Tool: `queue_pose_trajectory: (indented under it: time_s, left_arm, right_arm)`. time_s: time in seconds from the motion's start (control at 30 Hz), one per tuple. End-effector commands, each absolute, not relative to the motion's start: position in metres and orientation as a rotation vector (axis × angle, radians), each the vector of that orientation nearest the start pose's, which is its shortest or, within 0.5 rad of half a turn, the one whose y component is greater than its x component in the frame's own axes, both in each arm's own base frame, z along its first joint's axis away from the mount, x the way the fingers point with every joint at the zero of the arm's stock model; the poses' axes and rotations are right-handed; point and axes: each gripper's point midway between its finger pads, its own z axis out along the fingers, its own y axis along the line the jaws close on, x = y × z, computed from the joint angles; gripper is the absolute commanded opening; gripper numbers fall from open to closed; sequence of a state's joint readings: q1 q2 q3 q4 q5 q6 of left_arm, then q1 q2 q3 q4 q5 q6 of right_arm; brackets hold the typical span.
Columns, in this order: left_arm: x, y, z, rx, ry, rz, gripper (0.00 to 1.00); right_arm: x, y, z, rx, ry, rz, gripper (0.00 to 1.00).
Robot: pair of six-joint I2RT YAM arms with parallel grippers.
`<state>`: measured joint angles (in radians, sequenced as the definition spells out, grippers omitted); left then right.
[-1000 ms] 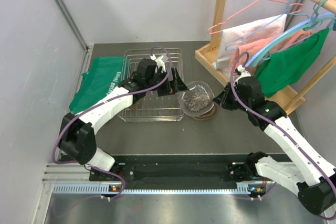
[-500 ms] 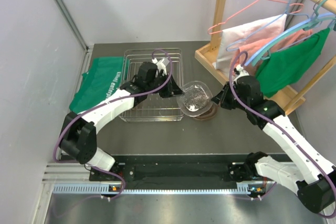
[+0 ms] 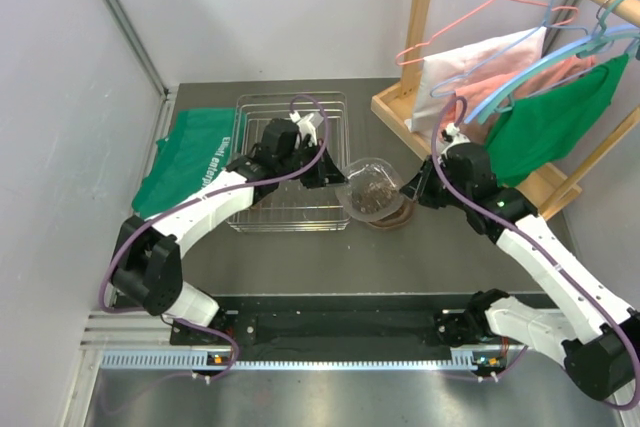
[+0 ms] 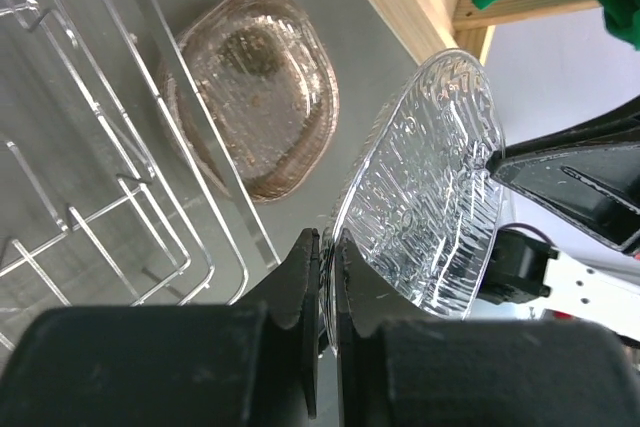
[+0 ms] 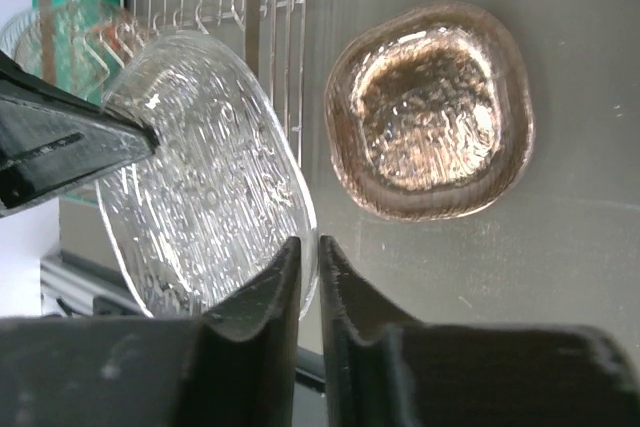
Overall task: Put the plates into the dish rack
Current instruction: Insert the plate into the dish rack.
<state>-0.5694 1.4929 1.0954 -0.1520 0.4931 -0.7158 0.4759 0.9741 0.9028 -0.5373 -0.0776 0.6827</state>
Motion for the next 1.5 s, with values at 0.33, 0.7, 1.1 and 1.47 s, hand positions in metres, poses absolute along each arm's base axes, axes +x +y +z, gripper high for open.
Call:
queue_pose_trajectory:
  time_s: [0.33, 0.7, 1.1, 1.47]
  left_arm:
    - [0.313, -0.266, 0.247, 0.195, 2.255, -0.794, 0.00]
    - [0.336, -0.224, 0.275, 0.146, 2.220, -0.488, 0.00]
    - [0.349, -0.197, 0.289, 0.108, 2.234, -0.301, 0.00]
    - [0.358, -0.181, 0.293, 0.109, 2.222, -0.170, 0.00]
  right_arm:
    - [0.254, 0.177, 0.218, 0.192, 2.206, 0.745, 0.54]
    - [0.258, 0.156, 0.210, 0.247, 2.204, 0.610, 0.87]
    - [0.253, 0.143, 0.188, 0.261, 2.269, 0.503, 0.93]
    - [0.248, 0.150, 0.177, 0.242, 2.303, 0.542, 0.94]
